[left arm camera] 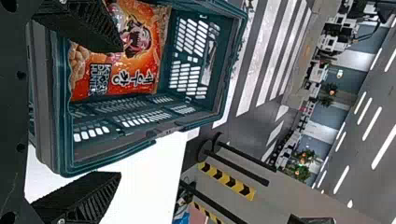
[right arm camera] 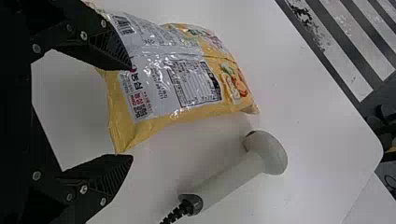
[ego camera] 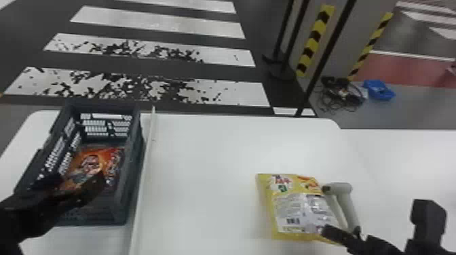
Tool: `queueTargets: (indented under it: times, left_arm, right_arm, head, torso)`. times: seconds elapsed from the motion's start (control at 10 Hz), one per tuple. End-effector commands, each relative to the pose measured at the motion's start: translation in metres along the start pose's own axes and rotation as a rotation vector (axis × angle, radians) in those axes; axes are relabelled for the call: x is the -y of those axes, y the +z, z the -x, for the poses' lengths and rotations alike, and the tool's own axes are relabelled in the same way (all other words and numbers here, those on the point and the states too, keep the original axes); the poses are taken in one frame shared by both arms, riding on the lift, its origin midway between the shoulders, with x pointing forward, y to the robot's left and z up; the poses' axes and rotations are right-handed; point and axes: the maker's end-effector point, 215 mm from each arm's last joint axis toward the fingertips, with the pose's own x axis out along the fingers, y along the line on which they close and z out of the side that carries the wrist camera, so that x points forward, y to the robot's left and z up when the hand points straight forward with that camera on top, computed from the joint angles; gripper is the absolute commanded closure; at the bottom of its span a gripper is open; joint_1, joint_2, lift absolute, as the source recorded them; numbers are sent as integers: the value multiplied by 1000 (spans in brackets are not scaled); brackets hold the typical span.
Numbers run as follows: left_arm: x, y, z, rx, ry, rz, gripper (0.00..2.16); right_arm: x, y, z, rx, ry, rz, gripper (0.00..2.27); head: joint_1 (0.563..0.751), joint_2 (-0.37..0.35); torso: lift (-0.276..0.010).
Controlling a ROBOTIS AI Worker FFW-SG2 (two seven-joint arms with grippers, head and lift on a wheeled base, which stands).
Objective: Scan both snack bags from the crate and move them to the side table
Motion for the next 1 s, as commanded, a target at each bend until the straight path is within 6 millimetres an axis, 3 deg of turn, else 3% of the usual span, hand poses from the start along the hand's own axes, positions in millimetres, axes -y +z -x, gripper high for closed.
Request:
queueTargets:
  times: [0.0, 0.2, 0.4, 0.6, 0.8, 0.9]
  left_arm:
    - [-4, -3, -1, -3, 2, 5, 33]
    - [-6, -3, -2, 6, 4, 9, 33]
    - [-8, -2, -5, 6, 5, 10, 33]
    - [-5, -1, -6, 7, -1, 9, 33]
    - [-3, 0, -5, 9, -6, 7, 33]
    - [-3, 0, -5, 9, -7, 7, 33]
  right_arm:
    - [5, -2, -3, -2, -24, 11, 36]
    - [14, -18, -1, -34, -40, 10, 39]
    - [16, -16, 2, -29, -45, 15, 39]
    - [2, -10, -13, -45, -39, 71, 39]
    - [-20, -19, -32, -102, 6, 126, 39]
    - [-10, -23, -34, -114, -28, 140, 33]
  head:
    - [695, -199]
    - [695, -202]
    - [695, -202]
    - [695, -204]
    - [695, -182]
    - [695, -160]
  torso:
    - [-95]
    - [-95]
    - [-95]
    - [-95]
    - [-95]
    - [-95]
